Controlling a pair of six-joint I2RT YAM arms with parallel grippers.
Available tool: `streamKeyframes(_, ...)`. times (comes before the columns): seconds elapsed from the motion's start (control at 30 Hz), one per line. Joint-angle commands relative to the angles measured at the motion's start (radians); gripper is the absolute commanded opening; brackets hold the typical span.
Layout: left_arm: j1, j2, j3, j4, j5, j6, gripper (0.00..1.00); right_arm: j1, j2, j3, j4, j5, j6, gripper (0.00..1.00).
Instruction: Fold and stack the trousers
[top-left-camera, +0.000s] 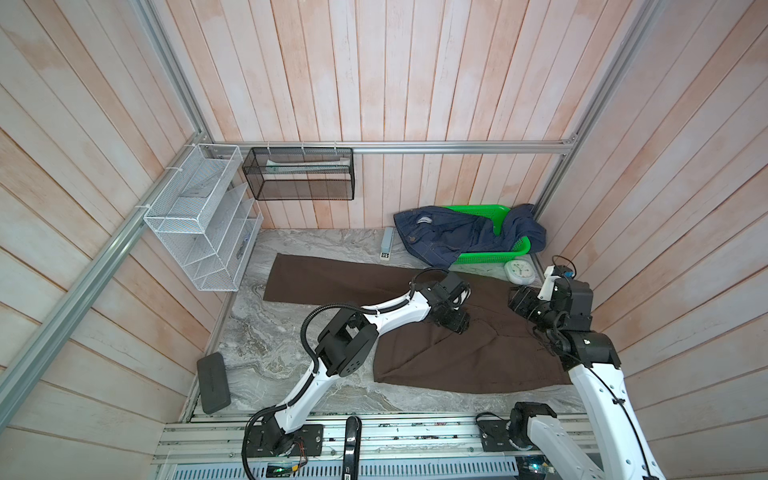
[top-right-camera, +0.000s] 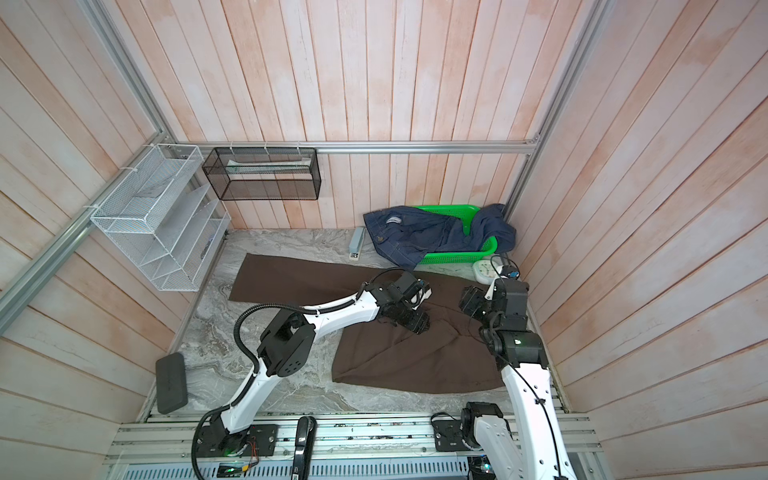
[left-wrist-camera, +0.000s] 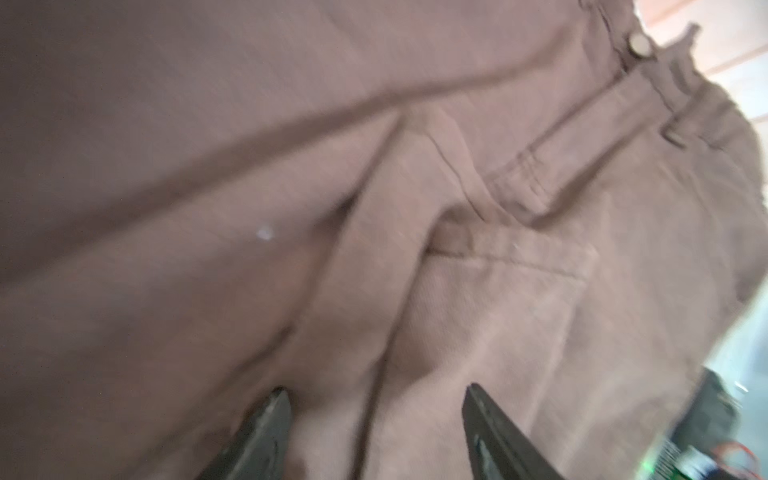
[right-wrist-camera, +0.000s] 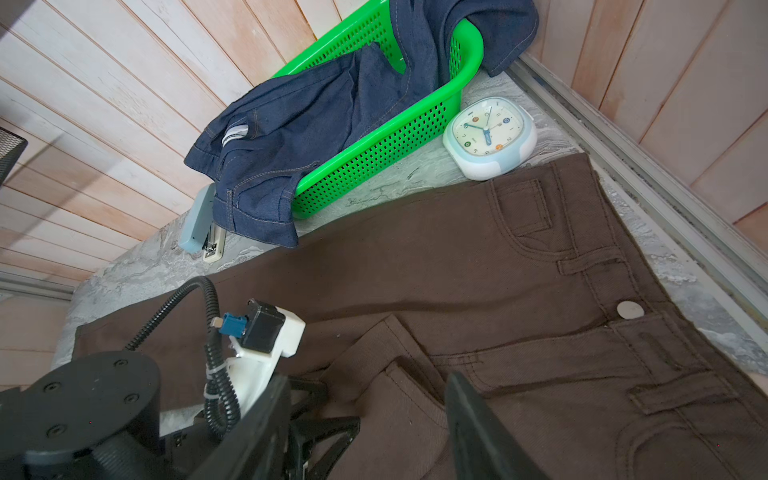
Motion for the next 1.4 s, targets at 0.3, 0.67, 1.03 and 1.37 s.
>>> streamKeyframes(0.3, -0.016, 0.008, 0.026, -0.042, 0.053, -0.031, 0.71, -0.015, 0.007, 0.033, -0.011, -0.019, -0.013, 0.6)
streamKeyframes(0.67, -0.031, 0.015, 0.132, -0.035, 0.032, -0.035, 0.72, -0.025, 0.016, 0.054, -0.02, -0.023, -0.023, 0.61)
streamKeyframes(1.03, -0.023, 0.163, 0.241, -0.104, 0.056, -0.078, 0.71, -0.028, 0.021, 0.044, -0.02, -0.03, -0.024, 0.6)
streamKeyframes(1.37, -0.056, 0.13, 0.21, -0.108, 0.255, -0.078, 0.65, -0.033, 0.018, 0.045, -0.025, -0.027, -0.03, 0.6)
